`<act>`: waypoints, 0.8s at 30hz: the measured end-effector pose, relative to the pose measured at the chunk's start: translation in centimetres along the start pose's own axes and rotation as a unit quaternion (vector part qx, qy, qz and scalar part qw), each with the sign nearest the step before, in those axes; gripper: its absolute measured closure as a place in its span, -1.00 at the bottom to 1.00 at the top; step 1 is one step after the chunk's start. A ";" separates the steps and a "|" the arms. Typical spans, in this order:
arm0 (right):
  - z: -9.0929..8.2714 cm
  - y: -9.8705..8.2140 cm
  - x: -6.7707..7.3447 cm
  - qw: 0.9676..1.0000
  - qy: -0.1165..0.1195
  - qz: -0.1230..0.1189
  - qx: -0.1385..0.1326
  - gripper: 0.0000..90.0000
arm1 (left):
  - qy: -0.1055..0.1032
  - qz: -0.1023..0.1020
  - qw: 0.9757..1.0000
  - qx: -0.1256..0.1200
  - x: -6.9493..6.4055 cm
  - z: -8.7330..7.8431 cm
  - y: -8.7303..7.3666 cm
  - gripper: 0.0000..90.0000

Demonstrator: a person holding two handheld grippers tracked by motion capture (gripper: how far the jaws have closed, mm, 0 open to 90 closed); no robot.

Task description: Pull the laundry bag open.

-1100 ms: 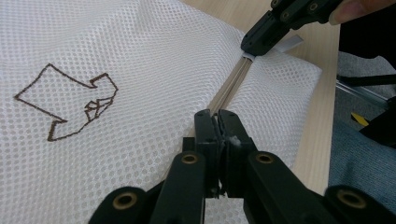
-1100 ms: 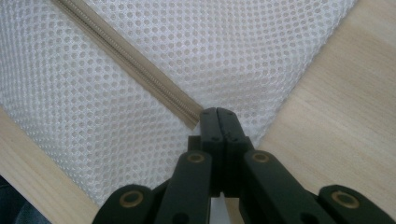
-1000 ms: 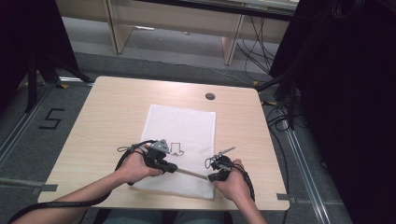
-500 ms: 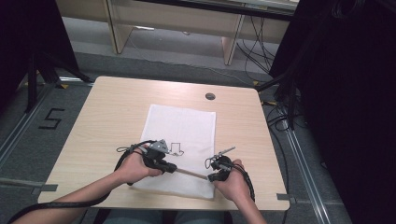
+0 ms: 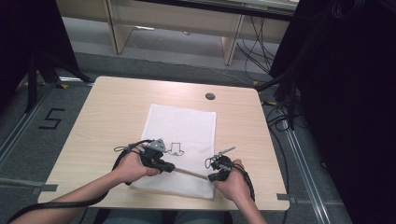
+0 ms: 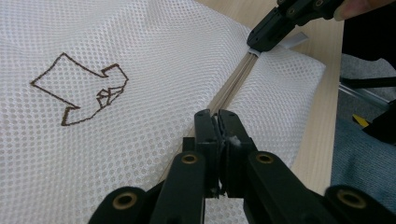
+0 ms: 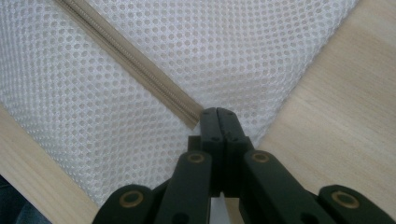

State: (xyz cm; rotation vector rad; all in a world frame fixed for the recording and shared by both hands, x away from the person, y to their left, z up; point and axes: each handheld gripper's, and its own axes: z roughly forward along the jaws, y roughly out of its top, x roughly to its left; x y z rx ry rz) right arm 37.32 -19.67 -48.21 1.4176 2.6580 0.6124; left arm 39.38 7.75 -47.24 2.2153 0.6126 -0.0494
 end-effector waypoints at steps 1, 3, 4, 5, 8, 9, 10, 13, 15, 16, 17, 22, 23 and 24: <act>0.0 0.0 0.0 1.000 0.000 0.000 0.000 1.00 | -0.001 -0.002 1.000 0.000 0.0 0.0 0.0 0.94; 0.0 0.0 0.0 1.000 -0.001 -0.001 0.000 1.00 | -0.001 0.000 1.000 0.000 0.0 0.0 0.0 0.94; 0.0 0.0 0.0 1.000 -0.001 0.000 -0.001 1.00 | -0.001 -0.001 1.000 0.000 0.0 0.0 0.0 0.94; 0.0 0.0 0.0 1.000 0.000 0.000 0.000 1.00 | -0.001 -0.001 1.000 0.000 0.0 0.0 0.0 0.94; 0.0 0.0 0.0 1.000 0.000 0.000 -0.001 1.00 | -0.001 -0.002 1.000 -0.001 0.0 -0.1 -0.1 0.94; 0.0 0.0 0.0 1.000 0.000 0.000 -0.001 1.00 | -0.001 -0.001 1.000 -0.002 0.1 -0.2 -0.1 0.94; 0.0 0.0 0.0 1.000 0.000 -0.001 -0.001 1.00 | 0.004 -0.008 1.000 -0.002 0.0 -0.3 -0.2 0.94; 0.0 0.0 -0.1 1.000 0.000 -0.002 -0.001 1.00 | 0.001 -0.005 1.000 -0.002 0.3 -0.5 -0.3 0.94; 0.0 0.0 0.0 1.000 0.000 0.003 0.001 1.00 | 0.001 -0.008 1.000 -0.003 0.3 -0.6 -0.4 0.94; 0.0 0.0 0.1 1.000 0.000 0.006 0.001 1.00 | 0.002 -0.006 1.000 -0.002 0.3 -0.6 -0.4 0.94; 0.0 0.0 0.0 1.000 -0.001 -0.003 -0.001 1.00 | 0.002 -0.005 1.000 -0.002 0.3 -0.6 -0.4 0.94; 0.0 0.0 0.0 1.000 0.000 0.000 -0.001 1.00 | 0.001 -0.004 1.000 -0.002 0.3 -0.6 -0.4 0.94; 0.0 0.0 0.0 1.000 0.000 0.000 -0.001 1.00 | 0.003 -0.005 1.000 -0.002 0.3 -0.6 -0.4 0.94; 0.0 0.0 -0.1 1.000 0.000 -0.001 -0.002 1.00 | 0.000 -0.005 1.000 -0.002 0.3 -0.6 -0.4 0.94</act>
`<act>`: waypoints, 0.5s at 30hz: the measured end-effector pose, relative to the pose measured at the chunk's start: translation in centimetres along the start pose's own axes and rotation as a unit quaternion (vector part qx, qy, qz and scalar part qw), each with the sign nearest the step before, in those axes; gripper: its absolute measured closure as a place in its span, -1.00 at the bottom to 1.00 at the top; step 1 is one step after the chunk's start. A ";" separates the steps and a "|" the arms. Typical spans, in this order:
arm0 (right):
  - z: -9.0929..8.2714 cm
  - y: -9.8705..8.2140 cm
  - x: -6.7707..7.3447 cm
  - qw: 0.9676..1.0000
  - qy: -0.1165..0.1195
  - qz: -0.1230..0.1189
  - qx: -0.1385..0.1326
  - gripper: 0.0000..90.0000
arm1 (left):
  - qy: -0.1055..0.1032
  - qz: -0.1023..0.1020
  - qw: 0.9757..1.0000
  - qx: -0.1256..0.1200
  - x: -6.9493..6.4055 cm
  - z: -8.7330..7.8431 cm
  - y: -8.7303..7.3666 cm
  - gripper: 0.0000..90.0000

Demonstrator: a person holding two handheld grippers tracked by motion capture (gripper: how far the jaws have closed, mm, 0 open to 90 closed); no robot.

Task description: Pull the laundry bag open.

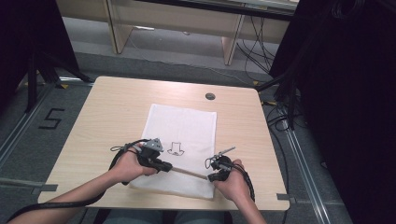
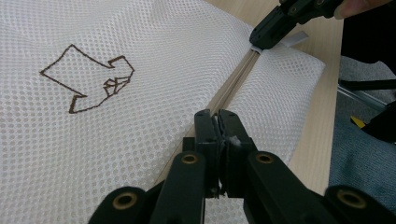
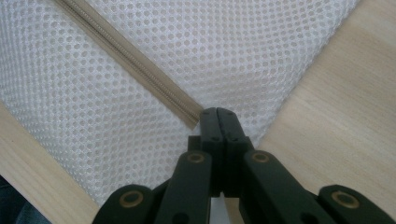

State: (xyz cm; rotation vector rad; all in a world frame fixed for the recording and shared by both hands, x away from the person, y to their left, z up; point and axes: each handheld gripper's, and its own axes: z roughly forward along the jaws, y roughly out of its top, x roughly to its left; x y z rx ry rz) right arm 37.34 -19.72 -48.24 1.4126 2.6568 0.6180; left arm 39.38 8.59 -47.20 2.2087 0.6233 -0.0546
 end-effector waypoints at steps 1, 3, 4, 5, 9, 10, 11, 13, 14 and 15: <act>0.0 0.0 0.0 1.000 0.000 0.001 0.001 1.00 | 0.002 0.000 1.000 -0.001 0.0 0.0 0.0 0.94; 0.0 0.0 0.0 1.000 0.000 -0.001 0.001 1.00 | 0.001 -0.003 1.000 0.000 0.0 0.0 0.0 0.94; 0.0 0.0 0.0 1.000 0.000 0.000 0.001 1.00 | 0.000 -0.006 1.000 -0.001 -0.1 0.0 -0.1 0.94; 0.0 0.0 0.0 1.000 -0.002 0.000 0.001 1.00 | 0.001 -0.005 1.000 -0.001 0.0 0.0 -0.1 0.94; 0.0 0.0 0.0 1.000 -0.003 0.000 0.001 1.00 | 0.003 -0.003 1.000 -0.002 0.2 -0.3 -0.1 0.94; 0.0 0.0 0.0 1.000 -0.002 0.002 0.001 1.00 | 0.003 -0.007 1.000 -0.001 0.2 -0.4 -0.2 0.94; 0.0 0.0 0.0 1.000 -0.002 0.002 0.001 1.00 | 0.004 -0.002 1.000 -0.001 0.3 -0.5 -0.2 0.94; 0.0 0.0 0.0 1.000 0.000 0.001 0.001 1.00 | 0.004 -0.004 1.000 -0.003 0.3 -0.5 -0.3 0.94; 0.0 0.0 0.0 1.000 -0.001 -0.001 0.001 1.00 | 0.004 -0.003 1.000 -0.002 0.3 -0.5 -0.3 0.94; 0.0 0.0 0.0 1.000 -0.001 -0.001 0.001 1.00 | 0.004 -0.002 1.000 -0.002 0.3 -0.5 -0.3 0.94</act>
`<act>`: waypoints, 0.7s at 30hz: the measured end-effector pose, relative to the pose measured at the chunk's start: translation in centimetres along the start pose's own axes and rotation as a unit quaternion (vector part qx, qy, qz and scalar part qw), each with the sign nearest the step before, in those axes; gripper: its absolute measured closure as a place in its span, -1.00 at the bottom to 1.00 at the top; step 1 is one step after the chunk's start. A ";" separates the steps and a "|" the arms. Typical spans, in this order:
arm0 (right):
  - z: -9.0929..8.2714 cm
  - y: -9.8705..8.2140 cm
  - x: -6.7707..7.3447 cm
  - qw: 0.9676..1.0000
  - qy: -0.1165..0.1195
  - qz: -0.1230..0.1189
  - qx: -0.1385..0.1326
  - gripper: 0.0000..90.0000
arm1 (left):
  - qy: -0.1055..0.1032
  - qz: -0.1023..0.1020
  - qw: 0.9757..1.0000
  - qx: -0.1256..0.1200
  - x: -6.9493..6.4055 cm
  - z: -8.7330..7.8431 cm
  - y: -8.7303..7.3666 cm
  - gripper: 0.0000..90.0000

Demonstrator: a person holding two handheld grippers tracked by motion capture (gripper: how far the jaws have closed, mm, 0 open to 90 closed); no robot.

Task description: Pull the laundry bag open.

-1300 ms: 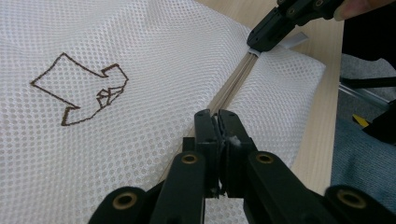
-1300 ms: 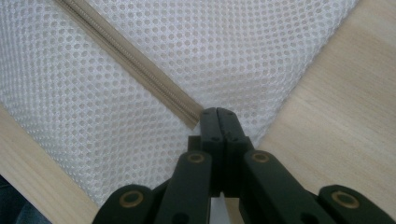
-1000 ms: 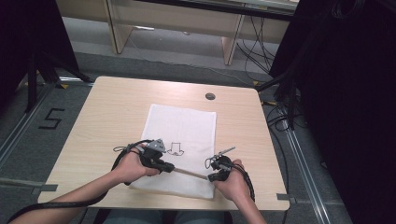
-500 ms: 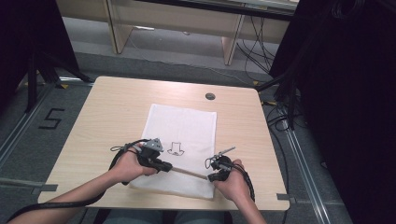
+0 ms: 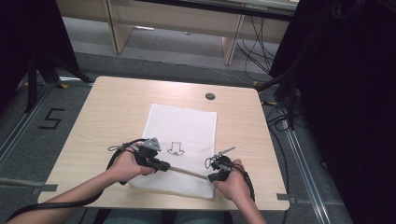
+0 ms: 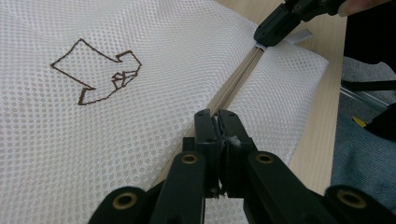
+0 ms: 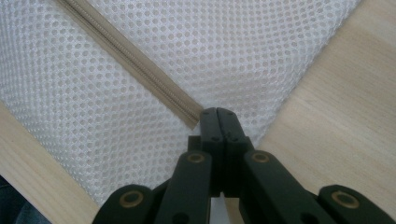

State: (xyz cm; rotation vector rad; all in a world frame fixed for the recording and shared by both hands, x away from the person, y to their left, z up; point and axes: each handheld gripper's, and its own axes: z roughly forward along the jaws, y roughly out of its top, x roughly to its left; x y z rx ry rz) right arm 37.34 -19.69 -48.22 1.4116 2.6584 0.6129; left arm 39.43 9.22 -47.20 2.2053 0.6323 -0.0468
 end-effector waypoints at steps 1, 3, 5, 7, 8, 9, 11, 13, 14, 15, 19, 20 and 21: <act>0.0 0.0 0.0 1.000 0.000 -0.003 -0.001 1.00 | -0.001 -0.001 1.000 -0.001 0.0 0.0 0.0 0.94; 0.0 0.0 0.0 1.000 0.000 0.002 -0.001 1.00 | -0.001 0.002 1.000 0.000 0.1 0.0 0.0 0.94; 0.0 0.0 0.0 1.000 0.001 -0.001 -0.001 1.00 | 0.001 -0.004 1.000 -0.001 0.1 -0.2 -0.1 0.94; 0.0 0.0 0.0 1.000 0.001 0.003 0.000 1.00 | 0.002 -0.010 1.000 -0.002 0.1 -0.3 -0.2 0.94; 0.0 0.0 0.0 1.000 0.001 0.002 0.000 1.00 | -0.001 -0.003 1.000 0.000 0.3 -0.3 -0.3 0.94; 0.0 0.0 0.0 1.000 0.000 0.002 0.000 1.00 | 0.000 -0.006 1.000 0.000 0.2 -0.4 -0.3 0.94; 0.0 0.0 0.0 1.000 0.000 0.002 0.000 1.00 | 0.000 -0.005 1.000 -0.001 0.2 -0.4 -0.4 0.94; 0.0 0.0 0.0 1.000 0.000 0.002 0.000 1.00 | 0.000 -0.005 1.000 -0.001 0.2 -0.4 -0.4 0.94; 0.0 0.0 0.0 1.000 0.000 0.000 -0.001 1.00 | -0.001 -0.006 1.000 -0.003 0.2 -0.4 -0.4 0.94; 0.0 0.0 0.0 1.000 0.000 0.002 -0.001 1.00 | 0.002 -0.008 1.000 -0.003 0.2 -0.4 -0.5 0.94; 0.0 0.0 0.0 1.000 -0.001 0.001 -0.001 1.00 | -0.003 -0.004 1.000 -0.003 0.3 -0.5 -0.5 0.94; 0.0 0.0 0.0 1.000 -0.001 0.001 -0.001 1.00 | -0.003 -0.003 1.000 -0.003 0.3 -0.4 -0.6 0.94; 0.0 0.0 0.0 1.000 -0.002 0.001 -0.001 1.00 | -0.003 -0.004 1.000 -0.003 0.3 -0.4 -0.6 0.94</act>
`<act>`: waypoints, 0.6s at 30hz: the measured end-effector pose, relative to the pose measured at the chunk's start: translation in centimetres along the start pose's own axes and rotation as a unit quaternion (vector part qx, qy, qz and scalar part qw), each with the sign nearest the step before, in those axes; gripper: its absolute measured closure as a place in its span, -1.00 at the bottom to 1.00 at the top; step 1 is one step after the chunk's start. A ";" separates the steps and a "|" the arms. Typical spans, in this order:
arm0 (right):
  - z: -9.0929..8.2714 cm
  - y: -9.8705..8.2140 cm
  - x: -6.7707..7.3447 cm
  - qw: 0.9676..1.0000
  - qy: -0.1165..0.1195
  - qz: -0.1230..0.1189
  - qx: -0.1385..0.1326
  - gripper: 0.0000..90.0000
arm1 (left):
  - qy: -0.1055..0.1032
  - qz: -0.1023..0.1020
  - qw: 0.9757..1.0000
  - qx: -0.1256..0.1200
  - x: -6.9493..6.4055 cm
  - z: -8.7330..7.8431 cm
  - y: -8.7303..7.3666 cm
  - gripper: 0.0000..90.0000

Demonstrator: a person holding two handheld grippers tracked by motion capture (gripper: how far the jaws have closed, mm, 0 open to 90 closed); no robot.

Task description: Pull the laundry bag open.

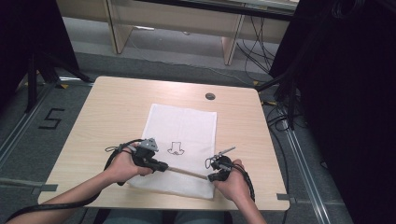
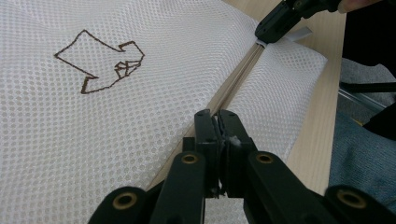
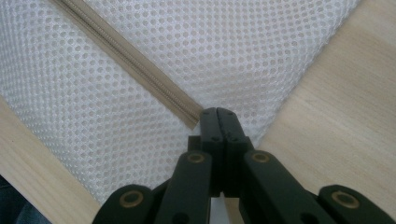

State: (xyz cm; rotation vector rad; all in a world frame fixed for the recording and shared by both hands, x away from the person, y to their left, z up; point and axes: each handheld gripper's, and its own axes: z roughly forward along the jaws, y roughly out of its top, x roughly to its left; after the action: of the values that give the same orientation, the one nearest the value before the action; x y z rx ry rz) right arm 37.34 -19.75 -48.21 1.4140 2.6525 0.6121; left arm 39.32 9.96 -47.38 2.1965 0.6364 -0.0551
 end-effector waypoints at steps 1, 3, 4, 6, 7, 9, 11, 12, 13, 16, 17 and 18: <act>0.0 0.0 0.0 1.000 0.001 0.000 0.000 1.00 | 0.001 0.001 1.000 0.001 0.0 0.0 0.0 0.94; 0.0 0.0 0.0 1.000 0.000 0.000 0.000 1.00 | 0.004 -0.008 1.000 0.000 0.0 -0.1 -0.1 0.94; 0.0 0.0 0.0 1.000 0.001 0.000 0.000 1.00 | 0.004 -0.002 1.000 0.000 0.1 -0.2 -0.1 0.94; 0.0 0.0 0.0 1.000 0.000 0.000 0.000 1.00 | 0.004 -0.004 1.000 0.000 0.2 -0.3 -0.1 0.94; 0.0 0.0 0.0 1.000 0.000 0.000 0.001 1.00 | 0.005 -0.006 1.000 0.000 0.2 -0.4 -0.2 0.94; 0.0 0.0 0.0 1.000 0.001 0.000 0.000 1.00 | 0.005 -0.010 1.000 0.001 0.2 -0.5 -0.3 0.94; 0.0 0.0 0.0 1.000 0.000 0.000 0.001 1.00 | 0.004 -0.008 1.000 0.000 0.3 -0.5 -0.4 0.94; 0.0 0.0 0.0 1.000 0.000 -0.001 0.001 1.00 | 0.004 -0.008 1.000 -0.001 0.3 -0.5 -0.4 0.94; 0.0 0.0 0.0 1.000 0.000 0.000 0.001 1.00 | 0.005 -0.009 1.000 -0.001 0.3 -0.5 -0.4 0.94; 0.0 0.0 0.0 1.000 0.000 0.000 0.001 1.00 | 0.003 -0.008 1.000 -0.002 0.3 -0.5 -0.5 0.94; 0.0 0.0 0.0 1.000 0.000 0.000 0.001 1.00 | 0.003 -0.004 1.000 0.001 0.4 -0.6 -0.5 0.94; 0.0 0.0 0.0 1.000 0.000 0.000 0.001 1.00 | 0.003 -0.009 1.000 -0.001 0.3 -0.6 -0.5 0.94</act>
State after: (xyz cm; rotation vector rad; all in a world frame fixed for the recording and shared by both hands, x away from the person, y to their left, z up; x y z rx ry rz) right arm 37.35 -19.75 -48.20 1.4145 2.6536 0.6096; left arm 39.26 10.78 -47.43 2.1900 0.6591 -0.0574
